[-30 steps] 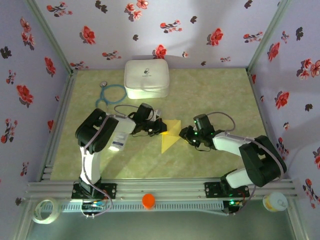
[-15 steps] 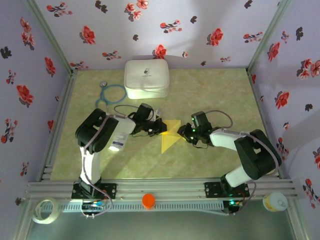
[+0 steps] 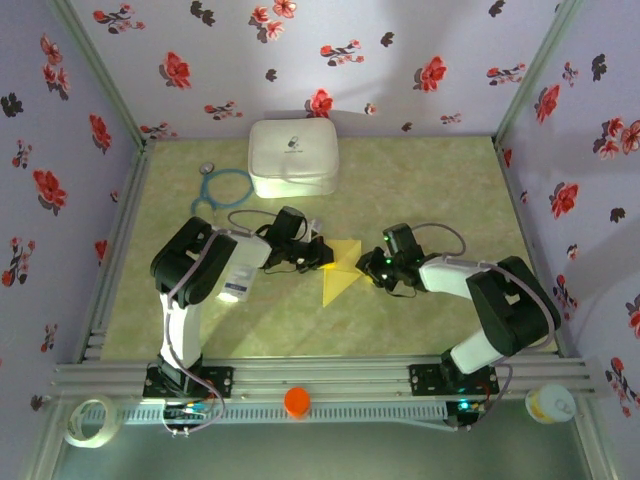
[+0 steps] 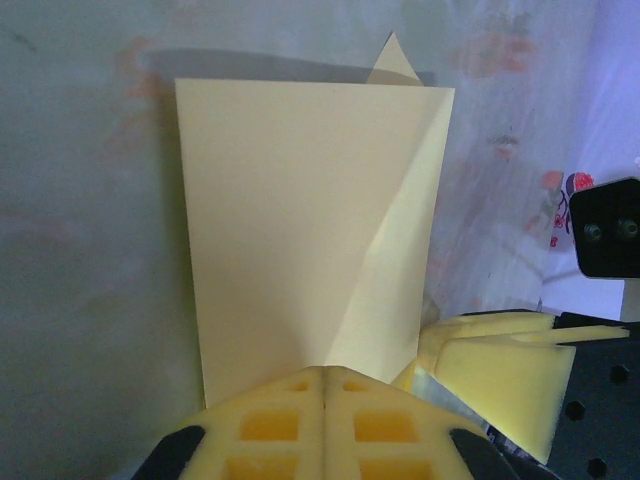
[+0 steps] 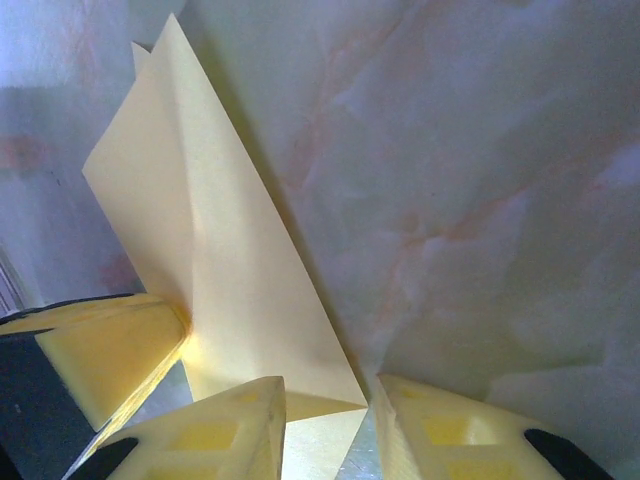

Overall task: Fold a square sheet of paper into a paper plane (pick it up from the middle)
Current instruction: Fold the wing for the fifth time at the center of the table.

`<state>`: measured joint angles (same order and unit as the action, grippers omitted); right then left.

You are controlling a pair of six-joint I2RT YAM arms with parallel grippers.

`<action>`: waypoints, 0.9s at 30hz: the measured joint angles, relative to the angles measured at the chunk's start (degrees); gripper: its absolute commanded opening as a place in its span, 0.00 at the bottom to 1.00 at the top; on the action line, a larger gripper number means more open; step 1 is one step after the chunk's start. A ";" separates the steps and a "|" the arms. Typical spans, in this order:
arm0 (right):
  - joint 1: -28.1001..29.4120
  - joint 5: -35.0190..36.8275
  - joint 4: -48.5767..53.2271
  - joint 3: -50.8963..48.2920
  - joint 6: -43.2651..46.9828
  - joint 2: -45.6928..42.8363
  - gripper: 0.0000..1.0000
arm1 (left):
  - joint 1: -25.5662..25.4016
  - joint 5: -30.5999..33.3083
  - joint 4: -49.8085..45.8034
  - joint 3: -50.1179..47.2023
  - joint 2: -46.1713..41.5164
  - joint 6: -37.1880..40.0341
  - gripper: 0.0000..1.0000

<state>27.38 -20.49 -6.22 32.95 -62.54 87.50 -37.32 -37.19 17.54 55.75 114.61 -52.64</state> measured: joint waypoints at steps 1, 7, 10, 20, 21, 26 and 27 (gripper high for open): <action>0.00 -0.07 -0.59 0.00 -0.17 0.17 0.30 | 0.00 0.00 0.00 0.00 -0.02 0.00 0.01; 0.00 -0.37 -2.19 0.02 -0.57 0.26 0.31 | 0.00 0.00 0.00 -0.04 -0.04 0.00 0.01; 0.00 -0.33 -2.38 0.02 -0.55 0.24 0.32 | 0.00 0.00 0.00 -0.04 -0.04 0.00 0.01; -0.02 -0.35 -2.54 0.00 -0.98 -0.50 0.34 | 0.00 0.02 0.00 -0.04 -0.07 -0.02 0.01; -0.02 -0.35 -2.54 -0.04 -1.11 -0.50 0.34 | 0.00 0.00 0.00 -0.04 -0.07 -0.02 0.00; -0.02 -0.35 -2.54 -0.15 -1.64 -0.50 0.35 | 0.00 0.02 -0.11 -0.04 -0.11 -0.02 0.00; -0.02 -0.35 -2.47 -0.15 -1.84 -0.50 0.35 | 0.00 0.02 -0.17 -0.07 -0.13 -0.02 0.00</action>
<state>27.35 -20.84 -8.69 32.80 -64.38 87.00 -37.32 -37.17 17.37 55.68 114.48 -52.66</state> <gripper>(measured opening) 0.349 0.047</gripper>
